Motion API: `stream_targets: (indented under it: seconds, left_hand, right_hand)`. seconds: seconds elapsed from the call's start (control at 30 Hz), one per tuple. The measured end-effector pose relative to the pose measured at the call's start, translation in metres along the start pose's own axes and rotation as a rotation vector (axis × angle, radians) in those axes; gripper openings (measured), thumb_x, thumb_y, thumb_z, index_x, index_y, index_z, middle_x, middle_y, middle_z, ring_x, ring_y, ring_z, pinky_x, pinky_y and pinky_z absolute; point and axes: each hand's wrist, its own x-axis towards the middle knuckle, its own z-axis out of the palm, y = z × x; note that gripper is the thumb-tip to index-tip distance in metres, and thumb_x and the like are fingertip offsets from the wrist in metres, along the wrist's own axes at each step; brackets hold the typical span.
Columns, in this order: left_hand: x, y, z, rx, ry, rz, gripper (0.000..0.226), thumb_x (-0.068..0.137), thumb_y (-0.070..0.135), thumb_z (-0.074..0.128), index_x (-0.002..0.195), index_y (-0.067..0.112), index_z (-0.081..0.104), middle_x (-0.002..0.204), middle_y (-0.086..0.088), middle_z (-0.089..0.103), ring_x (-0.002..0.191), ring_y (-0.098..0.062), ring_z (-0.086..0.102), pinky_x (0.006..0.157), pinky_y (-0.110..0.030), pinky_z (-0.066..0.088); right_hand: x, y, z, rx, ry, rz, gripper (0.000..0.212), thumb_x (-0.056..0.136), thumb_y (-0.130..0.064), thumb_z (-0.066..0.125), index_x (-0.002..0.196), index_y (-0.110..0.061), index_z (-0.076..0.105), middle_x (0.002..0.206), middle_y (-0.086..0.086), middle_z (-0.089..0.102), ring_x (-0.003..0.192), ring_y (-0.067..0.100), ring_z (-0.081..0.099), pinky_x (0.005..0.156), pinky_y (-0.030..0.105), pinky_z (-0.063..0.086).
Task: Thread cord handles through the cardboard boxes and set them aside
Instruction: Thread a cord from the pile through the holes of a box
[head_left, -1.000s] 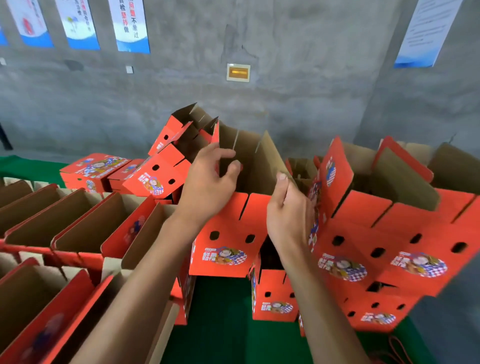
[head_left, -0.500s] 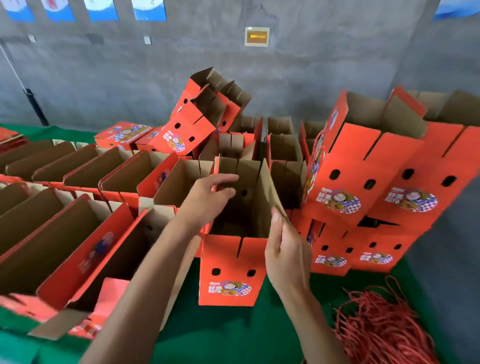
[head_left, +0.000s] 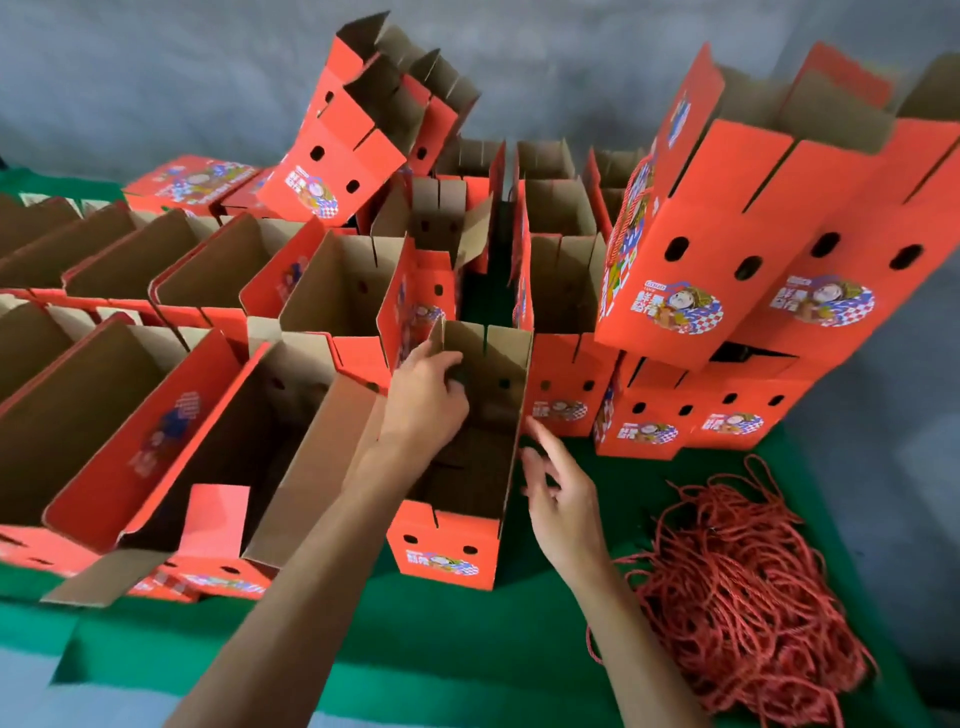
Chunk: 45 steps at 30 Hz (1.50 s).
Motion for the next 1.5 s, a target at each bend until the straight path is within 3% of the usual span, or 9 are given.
stream_targets:
  seconds: [0.1,0.2,0.37,0.63,0.77,0.97,1.1,1.23,1.5]
  left_hand:
    - [-0.002,0.020,0.019,-0.066,-0.037,0.213,0.029,0.104,0.023,0.054,0.126,0.013,0.070,0.135,-0.002,0.064,0.129,-0.010,0.056,0.115,-0.034,0.042]
    - [-0.007,0.038,0.035,-0.267,-0.364,0.070,0.044,0.103,0.041,0.056,0.141,0.019,0.052,0.116,0.014,0.059,0.110,-0.004,0.061,0.083,-0.014,0.051]
    - [-0.005,0.045,0.046,-0.262,-0.552,0.015,0.049,0.097,0.022,0.064,0.142,0.025,0.046,0.131,0.001,0.060,0.124,-0.021,0.057,0.107,-0.043,0.046]
    - [-0.025,0.065,0.037,0.314,-0.695,-0.052,0.070,0.095,0.017,0.060,0.150,0.023,0.018,0.130,-0.014,0.060,0.109,-0.036,0.066,0.089,-0.051,0.059]
    - [-0.034,0.067,0.035,0.346,-0.785,-0.115,0.083,0.097,0.016,0.061,0.157,0.025,0.004,0.135,-0.015,0.059,0.108,-0.033,0.068,0.089,-0.050,0.061]
    - [-0.037,0.059,0.034,0.348,-0.536,-0.162,0.055,0.095,0.027,0.067,0.139,0.014,0.037,0.125,-0.014,0.062,0.105,-0.034,0.067,0.087,-0.051,0.061]
    - [-0.044,0.054,0.043,0.294,-0.438,-0.128,0.040,0.095,0.022,0.066,0.130,0.009,0.051,0.122,-0.015,0.064,0.107,-0.037,0.066,0.087,-0.049,0.060]
    - [-0.044,0.052,0.040,0.411,-0.467,-0.150,0.039,0.094,0.024,0.065,0.127,0.007,0.052,0.120,-0.016,0.065,0.108,-0.038,0.065,0.086,-0.047,0.059]
    - [-0.030,0.029,0.034,0.039,-0.665,-0.242,0.044,0.098,0.025,0.056,0.141,0.019,0.048,0.127,-0.008,0.065,0.109,-0.031,0.067,0.094,-0.052,0.057]
  right_hand:
    - [0.001,0.025,-0.006,0.107,0.019,0.209,0.031,0.106,-0.032,0.055,0.135,-0.042,0.058,0.131,-0.027,0.064,0.111,0.000,0.068,0.085,0.024,0.059]
    - [-0.013,0.072,-0.028,0.100,0.047,0.517,0.035,0.105,-0.019,0.057,0.141,-0.019,0.056,0.129,0.001,0.066,0.098,0.015,0.073,0.078,0.030,0.062]
    - [-0.053,0.129,-0.080,0.161,0.210,0.854,0.033,0.098,0.013,0.047,0.129,0.007,0.057,0.084,0.021,0.063,0.045,0.018,0.055,0.040,0.026,0.043]
    - [-0.090,0.149,-0.096,-0.380,-0.134,0.698,0.017,0.087,-0.026,0.076,0.097,-0.013,0.069,0.071,0.008,0.073,0.058,0.018,0.066,0.060,0.036,0.053]
    - [-0.090,0.145,-0.084,-0.672,-0.227,0.604,0.020,0.089,-0.032,0.074,0.097,-0.014,0.071,0.090,0.002,0.075,0.086,0.021,0.070,0.079,0.035,0.055]
    - [-0.076,0.118,-0.074,-0.512,-0.217,0.549,0.029,0.092,-0.027,0.066,0.064,-0.024,0.060,0.056,-0.012,0.059,0.050,0.008,0.050,0.056,0.036,0.042]
    - [-0.052,0.077,-0.065,-0.044,-0.068,0.503,0.015,0.096,-0.034,0.071,0.087,-0.023,0.078,0.079,-0.008,0.073,0.065,0.004,0.061,0.062,0.020,0.049]
    - [-0.043,0.064,-0.068,0.260,0.052,0.523,0.008,0.095,-0.019,0.073,0.093,-0.013,0.078,0.085,0.011,0.077,0.058,0.014,0.061,0.054,0.026,0.052]
    - [-0.084,0.123,-0.069,-0.505,-0.196,0.592,0.030,0.095,-0.021,0.064,0.117,0.000,0.070,0.119,0.016,0.072,0.111,0.030,0.068,0.099,0.047,0.054]
